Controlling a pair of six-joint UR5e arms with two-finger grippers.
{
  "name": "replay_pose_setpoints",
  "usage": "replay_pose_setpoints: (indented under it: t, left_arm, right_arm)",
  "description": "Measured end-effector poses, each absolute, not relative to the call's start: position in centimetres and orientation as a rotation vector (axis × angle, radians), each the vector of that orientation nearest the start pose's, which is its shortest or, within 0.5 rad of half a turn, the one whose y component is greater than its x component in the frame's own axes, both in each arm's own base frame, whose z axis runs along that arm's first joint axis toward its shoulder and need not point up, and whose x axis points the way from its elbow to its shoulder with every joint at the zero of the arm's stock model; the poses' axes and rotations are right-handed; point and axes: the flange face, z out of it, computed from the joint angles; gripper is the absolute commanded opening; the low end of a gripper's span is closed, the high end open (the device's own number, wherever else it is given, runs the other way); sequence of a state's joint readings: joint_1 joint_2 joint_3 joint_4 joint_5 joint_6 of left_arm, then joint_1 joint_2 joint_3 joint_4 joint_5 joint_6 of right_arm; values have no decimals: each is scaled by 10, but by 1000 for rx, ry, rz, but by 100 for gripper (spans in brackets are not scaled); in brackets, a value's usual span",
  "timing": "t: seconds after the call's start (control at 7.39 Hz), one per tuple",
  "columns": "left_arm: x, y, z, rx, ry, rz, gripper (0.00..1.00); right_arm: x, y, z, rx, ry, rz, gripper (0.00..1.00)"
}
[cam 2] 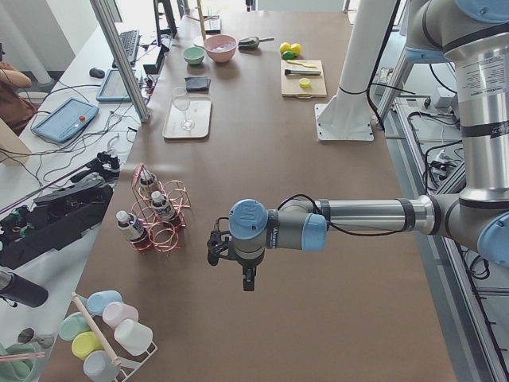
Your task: Take tea from basket to plate
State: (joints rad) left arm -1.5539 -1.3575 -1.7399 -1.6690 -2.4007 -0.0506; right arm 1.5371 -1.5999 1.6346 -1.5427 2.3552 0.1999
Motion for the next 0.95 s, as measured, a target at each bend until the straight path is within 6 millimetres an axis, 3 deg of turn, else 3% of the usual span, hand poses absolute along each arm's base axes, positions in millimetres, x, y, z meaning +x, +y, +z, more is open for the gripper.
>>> replay_pose_setpoints:
  t: [0.95]
  left_arm:
    - [-53,-406,654,27,831,-8,98]
  right_arm:
    - [47,-484,638,-19,-767,120,100]
